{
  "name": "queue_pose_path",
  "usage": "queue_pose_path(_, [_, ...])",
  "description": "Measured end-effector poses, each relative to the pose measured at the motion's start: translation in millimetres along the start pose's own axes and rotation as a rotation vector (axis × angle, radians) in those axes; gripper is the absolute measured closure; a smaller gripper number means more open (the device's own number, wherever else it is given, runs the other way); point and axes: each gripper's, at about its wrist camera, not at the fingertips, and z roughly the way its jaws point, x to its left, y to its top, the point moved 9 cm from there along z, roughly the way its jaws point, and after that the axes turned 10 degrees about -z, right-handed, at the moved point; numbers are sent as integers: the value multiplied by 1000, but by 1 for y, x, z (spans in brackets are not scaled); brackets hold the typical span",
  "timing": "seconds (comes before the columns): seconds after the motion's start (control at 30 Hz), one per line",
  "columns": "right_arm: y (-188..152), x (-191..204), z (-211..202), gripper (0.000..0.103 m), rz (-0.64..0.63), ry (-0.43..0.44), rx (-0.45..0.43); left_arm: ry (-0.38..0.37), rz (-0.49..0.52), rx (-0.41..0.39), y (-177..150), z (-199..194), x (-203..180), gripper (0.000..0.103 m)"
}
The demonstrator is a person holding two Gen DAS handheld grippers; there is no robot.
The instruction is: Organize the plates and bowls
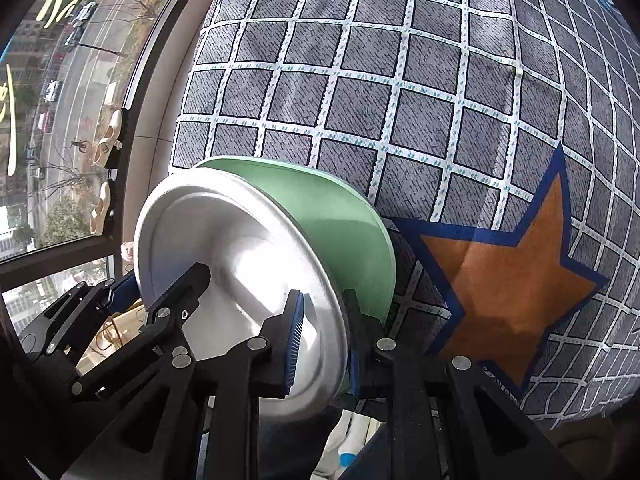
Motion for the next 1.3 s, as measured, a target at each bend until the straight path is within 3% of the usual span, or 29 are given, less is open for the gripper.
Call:
queue_pose_path(0.13, [1,-4,-3,80,8,-14,-10,22,10,-35,2,-5,5,38])
queue_pose_path(0.23, [-1,-13,-13,65,37,7,-28,38,-10,-64,5,-12,14,31])
queue_pose_path(0.3, [-1,-16,-19,44,52,13,-46,36,-31,-75,6,-16,20,19])
queue_pose_path(0.33, [-1,-17,-22,25,58,17,-60,23,-38,-73,6,-17,20,19])
queue_pose_path(0.4, [0,-17,-31,7,58,11,-91,17,-48,-81,7,-20,22,17])
queue_pose_path(0.57, [2,-12,-49,6,29,-3,-141,8,-22,-87,5,-28,12,15])
queue_pose_path(0.6, [2,-12,-53,6,29,-9,-156,2,-19,-84,4,-29,9,12])
queue_pose_path(0.63, [2,-13,-57,6,31,-21,-170,-5,-15,-83,3,-29,8,0])
queue_pose_path(0.8, [-6,-31,-71,6,44,-121,-198,-15,15,-96,2,-30,-2,0])
queue_pose_path(1.3, [-28,-48,-73,6,113,-133,-189,-24,86,-119,-1,-40,-28,0])
